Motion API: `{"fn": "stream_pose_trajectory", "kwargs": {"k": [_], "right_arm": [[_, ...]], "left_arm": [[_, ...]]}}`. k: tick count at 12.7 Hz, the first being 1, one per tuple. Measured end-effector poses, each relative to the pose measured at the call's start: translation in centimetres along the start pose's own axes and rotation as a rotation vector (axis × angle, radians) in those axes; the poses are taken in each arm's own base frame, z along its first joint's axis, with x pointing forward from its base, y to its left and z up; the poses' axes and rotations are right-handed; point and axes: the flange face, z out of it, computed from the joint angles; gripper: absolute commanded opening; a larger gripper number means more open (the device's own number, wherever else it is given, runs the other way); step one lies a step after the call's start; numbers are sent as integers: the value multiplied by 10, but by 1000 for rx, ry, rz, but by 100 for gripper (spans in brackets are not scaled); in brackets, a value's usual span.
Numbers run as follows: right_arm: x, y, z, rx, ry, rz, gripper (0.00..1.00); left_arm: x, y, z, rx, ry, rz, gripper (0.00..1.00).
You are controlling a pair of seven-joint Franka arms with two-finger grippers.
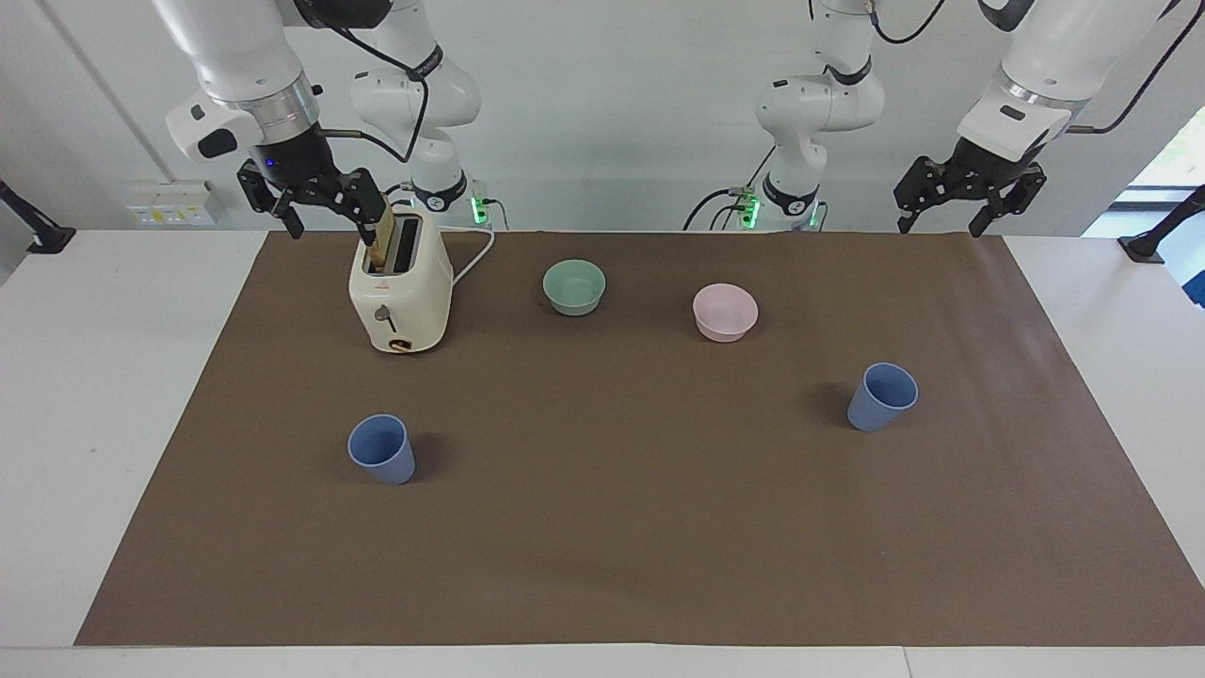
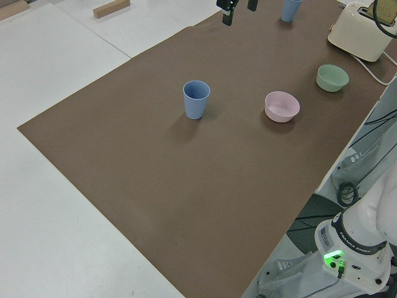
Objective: Stack blue cups with both arms
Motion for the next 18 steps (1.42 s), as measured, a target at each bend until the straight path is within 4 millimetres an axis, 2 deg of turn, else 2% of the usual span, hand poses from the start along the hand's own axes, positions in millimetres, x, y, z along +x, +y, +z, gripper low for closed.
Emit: {"fn": "stream_pose_trajectory", "kwargs": {"k": [2,5,9,11,15,17,18], "right_arm": [[0,0,0,0,0,0,100],[0,0,0,0,0,0,100],[0,0,0,0,0,0,100],[0,0,0,0,0,0,100],[0,1,0,0,0,1,100],[0,1,0,0,0,1,100],[0,1,0,0,0,1,100]], "left_arm": [[8,-2,21,0,8,-4,100],[23,-11,64,-1,37,-21,100],[46,-61,104,-4,71,-105,100],[61,-80,134,-10,63,-142,100],[78,-81,208,-22,36,-240,100],[77,-79,231,-23,32,-254,100],[76,-80,236,-23,31,-257,100]]}}
